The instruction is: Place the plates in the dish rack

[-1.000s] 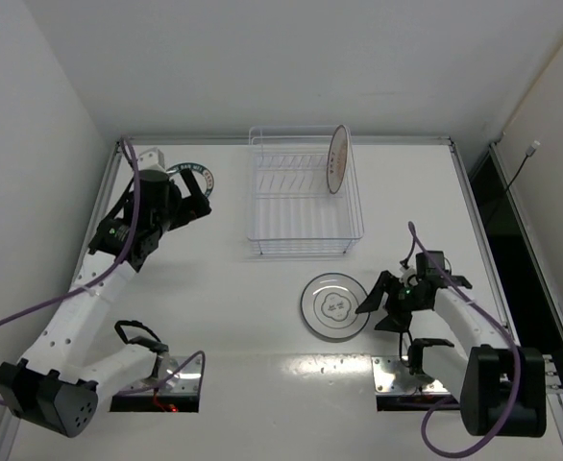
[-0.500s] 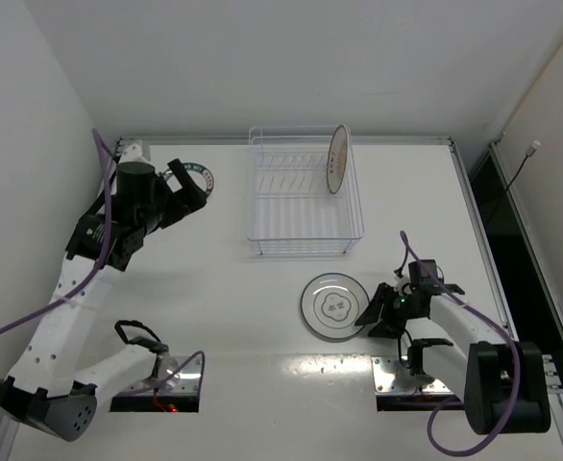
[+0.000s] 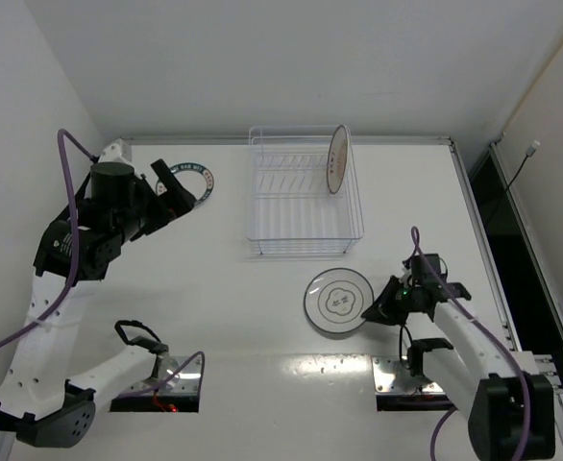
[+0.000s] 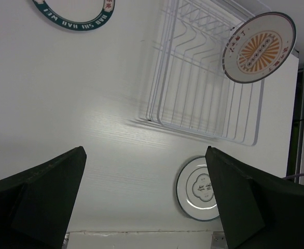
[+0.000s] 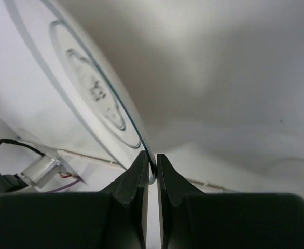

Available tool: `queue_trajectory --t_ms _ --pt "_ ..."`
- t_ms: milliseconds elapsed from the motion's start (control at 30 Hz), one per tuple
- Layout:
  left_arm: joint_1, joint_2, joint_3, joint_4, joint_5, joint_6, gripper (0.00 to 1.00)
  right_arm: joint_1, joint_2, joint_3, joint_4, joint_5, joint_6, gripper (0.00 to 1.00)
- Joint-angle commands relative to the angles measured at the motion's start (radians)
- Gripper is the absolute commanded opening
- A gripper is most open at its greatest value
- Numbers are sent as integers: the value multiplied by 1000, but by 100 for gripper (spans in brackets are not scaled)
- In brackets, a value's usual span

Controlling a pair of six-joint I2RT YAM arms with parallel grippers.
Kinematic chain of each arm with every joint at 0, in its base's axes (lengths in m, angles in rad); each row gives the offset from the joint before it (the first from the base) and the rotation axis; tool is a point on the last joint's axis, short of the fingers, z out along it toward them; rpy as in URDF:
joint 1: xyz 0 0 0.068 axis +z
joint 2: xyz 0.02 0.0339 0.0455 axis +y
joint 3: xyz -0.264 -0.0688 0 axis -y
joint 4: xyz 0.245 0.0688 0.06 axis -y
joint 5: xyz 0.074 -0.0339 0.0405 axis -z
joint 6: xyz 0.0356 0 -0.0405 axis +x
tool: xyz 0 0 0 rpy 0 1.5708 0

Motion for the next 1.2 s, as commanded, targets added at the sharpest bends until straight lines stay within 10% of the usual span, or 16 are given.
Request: queue_trajectory --t_ms 0,400,967,1167 --pt "-7 16 22 -34 -4 -26 100 30 -101 188 -296 217 -74 0" --pt "-7 -4 83 55 -35 34 100 33 -177 1071 -729 294 -260 0" --pt "-7 324 211 164 -73 244 100 259 936 2167 -544 855 -292 0" --pt "-7 326 156 150 -124 255 100 396 1076 2184 -426 1195 -398 0"
